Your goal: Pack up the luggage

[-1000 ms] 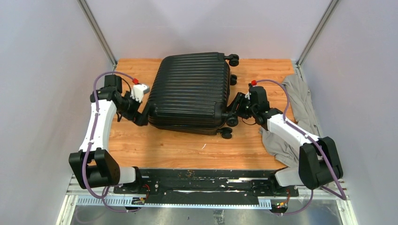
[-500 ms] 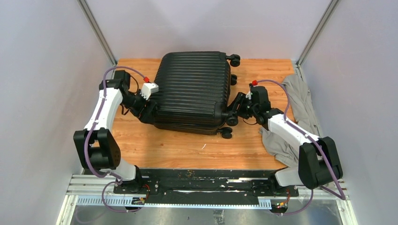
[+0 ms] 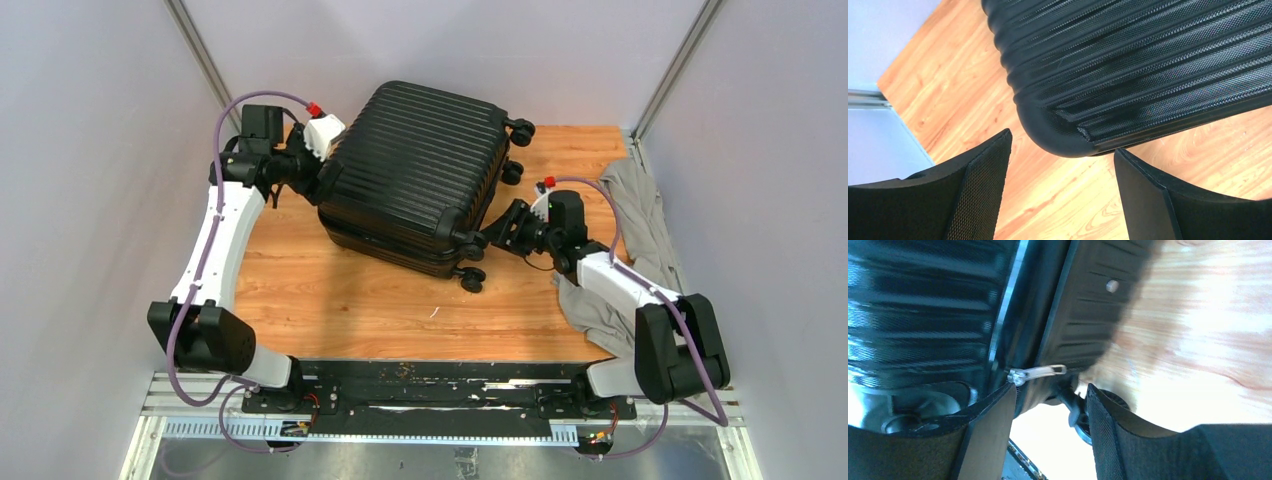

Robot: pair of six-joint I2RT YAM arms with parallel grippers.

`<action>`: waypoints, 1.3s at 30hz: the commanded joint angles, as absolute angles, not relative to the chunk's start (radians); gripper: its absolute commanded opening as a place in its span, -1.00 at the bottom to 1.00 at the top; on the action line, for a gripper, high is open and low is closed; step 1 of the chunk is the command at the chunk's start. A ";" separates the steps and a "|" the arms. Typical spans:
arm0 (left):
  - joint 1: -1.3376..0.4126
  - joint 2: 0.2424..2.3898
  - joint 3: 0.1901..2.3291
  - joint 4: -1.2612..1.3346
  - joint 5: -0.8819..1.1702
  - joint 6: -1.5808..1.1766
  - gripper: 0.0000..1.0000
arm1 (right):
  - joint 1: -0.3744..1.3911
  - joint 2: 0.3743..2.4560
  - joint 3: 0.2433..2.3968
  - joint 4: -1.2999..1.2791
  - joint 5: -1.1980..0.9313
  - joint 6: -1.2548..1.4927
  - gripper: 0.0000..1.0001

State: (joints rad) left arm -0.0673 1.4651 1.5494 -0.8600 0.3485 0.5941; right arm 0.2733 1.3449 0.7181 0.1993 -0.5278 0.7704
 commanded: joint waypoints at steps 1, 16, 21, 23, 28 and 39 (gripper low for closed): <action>-0.074 1.418 1.509 -0.811 0.310 0.574 0.62 | 0.191 1.303 0.644 0.197 -0.592 0.715 0.16; 0.196 1.496 1.478 -0.923 0.509 0.556 1.00 | 0.249 1.344 0.468 0.843 -0.615 0.374 0.08; 0.201 1.564 1.435 -0.922 0.548 0.568 1.00 | 0.281 1.450 0.513 0.925 -0.711 0.282 0.04; 0.200 1.607 1.427 -0.922 0.556 0.573 1.00 | 0.281 1.493 0.518 0.976 -0.743 0.281 0.02; 0.204 1.728 1.435 -0.920 0.573 0.583 1.00 | 0.281 1.584 0.528 1.084 -0.786 0.280 -0.01; 0.232 1.886 1.555 -0.875 0.627 0.518 0.86 | 0.280 1.681 0.524 1.291 -0.840 0.315 -0.18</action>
State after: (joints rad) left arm 0.2192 1.8431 1.4979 -0.9119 0.5953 0.5602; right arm 0.2684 1.6669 0.5117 1.1252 -0.8097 0.3138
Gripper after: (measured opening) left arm 0.944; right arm 0.431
